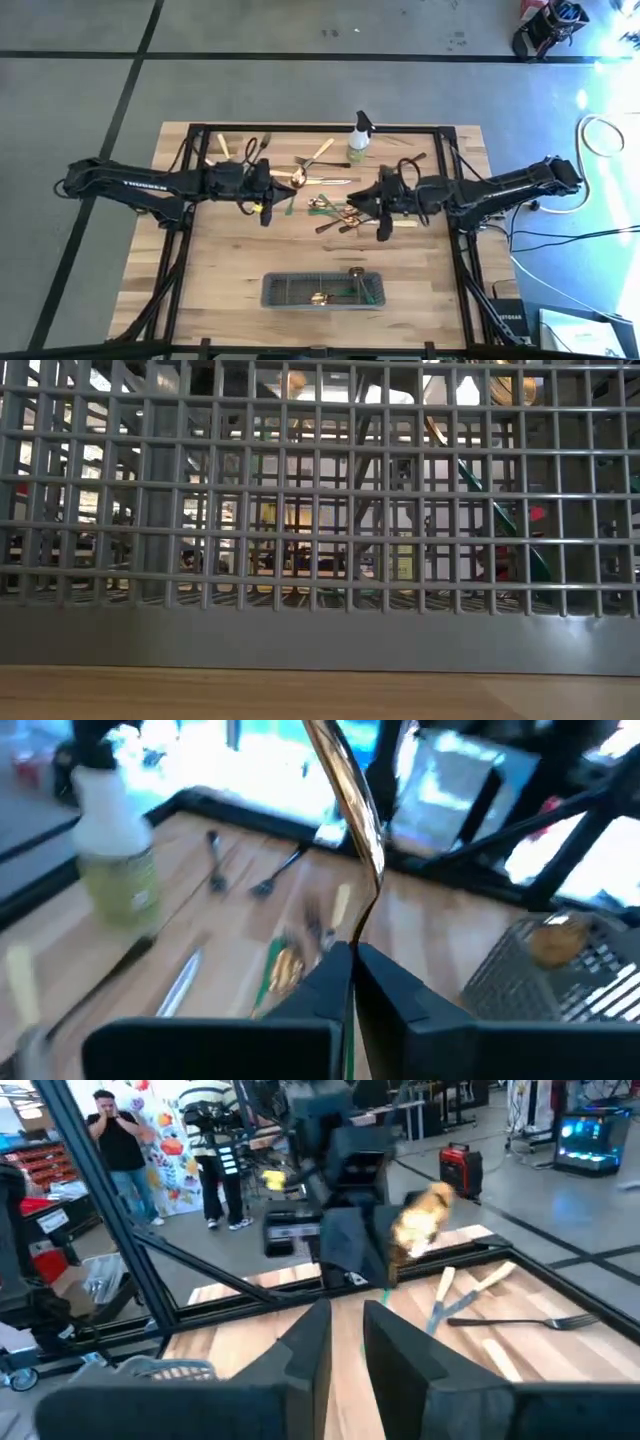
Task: Sort silverware
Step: Put the left green spoon into the gray cutlery rack
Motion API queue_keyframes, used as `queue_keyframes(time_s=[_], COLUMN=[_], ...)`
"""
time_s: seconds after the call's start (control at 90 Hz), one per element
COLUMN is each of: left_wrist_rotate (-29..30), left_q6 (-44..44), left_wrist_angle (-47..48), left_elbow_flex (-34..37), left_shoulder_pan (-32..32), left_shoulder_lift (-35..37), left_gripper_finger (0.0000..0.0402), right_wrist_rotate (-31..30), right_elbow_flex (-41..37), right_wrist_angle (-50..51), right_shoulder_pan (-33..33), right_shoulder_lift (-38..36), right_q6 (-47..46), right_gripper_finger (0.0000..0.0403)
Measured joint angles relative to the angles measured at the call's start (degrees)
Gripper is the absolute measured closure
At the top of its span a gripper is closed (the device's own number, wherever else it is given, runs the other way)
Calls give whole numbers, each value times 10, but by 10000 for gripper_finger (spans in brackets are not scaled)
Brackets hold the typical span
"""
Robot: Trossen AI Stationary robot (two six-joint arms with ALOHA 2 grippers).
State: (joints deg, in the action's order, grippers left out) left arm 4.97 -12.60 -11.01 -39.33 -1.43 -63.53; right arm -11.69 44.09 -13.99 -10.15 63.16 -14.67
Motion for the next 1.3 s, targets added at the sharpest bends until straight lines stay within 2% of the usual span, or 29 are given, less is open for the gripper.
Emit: queue_keyframes(time_s=[0.333,0.478,0.6,0.9,1.3], left_wrist_rotate=[-97,-108,-110,-111,-112], left_q6=[0,-2,14,46,47], left_wrist_angle=[-216,-262,-265,-264,-258], left_elbow_flex=[-1,-18,-47,-89,-89], left_shoulder_pan=[1,8,21,41,45], left_shoulder_lift=[-105,-142,-166,-205,-206], left_gripper_finger=[402,401,401,401,401], right_wrist_rotate=[39,50,53,70,73], right_elbow_flex=[0,0,0,0,2], right_wrist_angle=[-97,-115,-133,-160,-169], right_shoulder_pan=[16,16,16,15,15], right_shoulder_lift=[95,123,138,139,139], right_q6=[1,8,8,5,20], right_gripper_finger=[356,356,348,278,278])
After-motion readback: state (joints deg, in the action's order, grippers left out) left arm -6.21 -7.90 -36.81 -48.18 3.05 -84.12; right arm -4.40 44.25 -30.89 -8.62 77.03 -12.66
